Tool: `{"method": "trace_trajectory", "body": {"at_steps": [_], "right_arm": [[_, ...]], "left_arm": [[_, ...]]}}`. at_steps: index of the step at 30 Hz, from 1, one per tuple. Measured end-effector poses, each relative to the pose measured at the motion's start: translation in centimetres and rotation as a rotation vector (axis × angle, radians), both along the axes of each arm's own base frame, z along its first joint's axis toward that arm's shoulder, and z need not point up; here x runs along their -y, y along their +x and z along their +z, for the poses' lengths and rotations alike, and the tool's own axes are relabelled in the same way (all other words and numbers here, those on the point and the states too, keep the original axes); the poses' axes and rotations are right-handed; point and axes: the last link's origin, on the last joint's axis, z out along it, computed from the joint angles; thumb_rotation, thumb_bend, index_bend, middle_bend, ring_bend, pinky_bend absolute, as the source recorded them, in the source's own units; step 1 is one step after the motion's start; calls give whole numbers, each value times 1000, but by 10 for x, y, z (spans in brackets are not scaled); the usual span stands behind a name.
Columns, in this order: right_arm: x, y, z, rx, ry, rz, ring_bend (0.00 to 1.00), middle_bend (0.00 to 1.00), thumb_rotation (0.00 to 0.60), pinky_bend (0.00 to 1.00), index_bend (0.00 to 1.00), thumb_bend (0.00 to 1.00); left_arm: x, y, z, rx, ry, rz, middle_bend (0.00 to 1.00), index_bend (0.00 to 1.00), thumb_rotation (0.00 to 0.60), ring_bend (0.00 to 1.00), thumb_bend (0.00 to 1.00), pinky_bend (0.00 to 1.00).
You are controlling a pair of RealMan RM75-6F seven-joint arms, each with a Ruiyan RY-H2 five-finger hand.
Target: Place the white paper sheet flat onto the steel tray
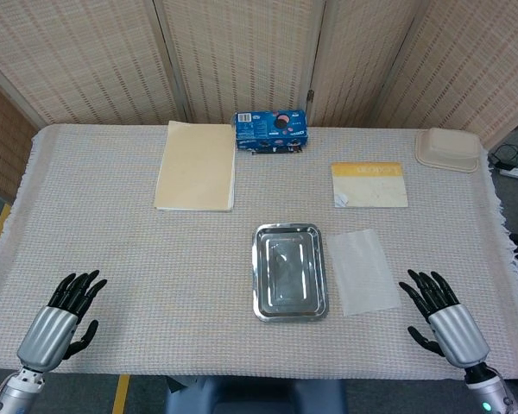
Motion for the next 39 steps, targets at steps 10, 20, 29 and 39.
{"method": "trace_trajectory", "body": {"at_steps": [10,20,29,39], "right_arm": [[13,-13,-19,1,73,-81,0,0,600,0,129,355],[16,-19,-27,-62,43,-92,0,0,600,0,146,429],[20,-19,-33,-173,88,-140,0,0,600,0,193,429],[20,-28,-38,-181,130,-187,0,0,600,0,203,430]], "left_arm": [[2,4,6,20,52,-14,0,0,600,0,627,0],[2,5,13,85,84,-59,29,0,600,0,653,0],[3,5,18,121,80,-95,53,26,600,10,652,0],[2,-2,14,87,49,-39,52,4,600,0,652,0]]}}
